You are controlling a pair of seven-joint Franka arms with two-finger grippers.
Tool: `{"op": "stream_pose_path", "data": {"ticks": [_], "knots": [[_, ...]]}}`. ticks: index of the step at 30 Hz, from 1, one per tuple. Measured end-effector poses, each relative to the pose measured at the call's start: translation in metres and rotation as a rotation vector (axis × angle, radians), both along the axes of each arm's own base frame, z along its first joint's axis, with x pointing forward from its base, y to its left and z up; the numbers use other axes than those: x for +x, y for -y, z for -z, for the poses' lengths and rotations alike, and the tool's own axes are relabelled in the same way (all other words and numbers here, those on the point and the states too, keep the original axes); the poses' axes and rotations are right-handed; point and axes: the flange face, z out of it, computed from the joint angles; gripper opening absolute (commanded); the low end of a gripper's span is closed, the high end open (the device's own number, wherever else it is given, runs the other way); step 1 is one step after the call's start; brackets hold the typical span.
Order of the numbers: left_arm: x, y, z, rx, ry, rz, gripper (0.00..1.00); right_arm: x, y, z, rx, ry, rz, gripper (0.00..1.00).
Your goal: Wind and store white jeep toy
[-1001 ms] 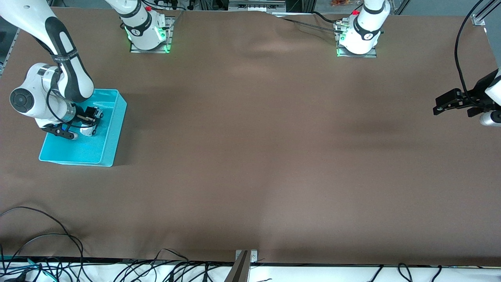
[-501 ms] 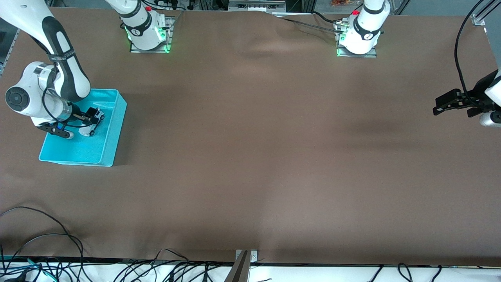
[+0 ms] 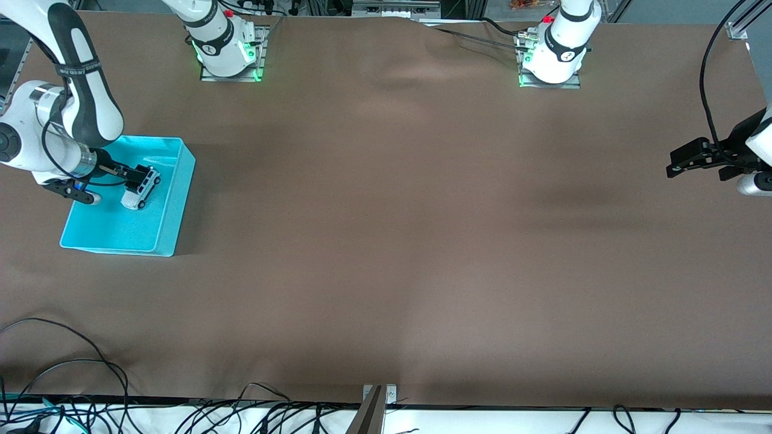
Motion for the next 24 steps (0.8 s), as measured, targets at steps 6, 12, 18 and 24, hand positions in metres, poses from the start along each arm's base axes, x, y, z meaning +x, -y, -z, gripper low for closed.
{"op": "stream_pose_path", "data": {"ticks": [6,12,18,24], "knots": [[0.0,0.001,0.001,0.0,-0.002,0.001,1.0,0.013,-0.029,-0.033,0.009,0.061,-0.057,1.0],[0.001,0.003,0.001,0.0,-0.002,0.006,1.0,0.019,-0.056,-0.062,0.017,0.066,-0.082,1.0],[0.001,0.004,0.001,0.0,-0.002,0.007,1.0,0.024,-0.057,-0.093,0.018,0.066,-0.079,1.0],[0.001,0.004,0.001,0.0,-0.002,0.007,1.0,0.033,-0.063,-0.129,0.033,0.069,-0.075,1.0]]}}
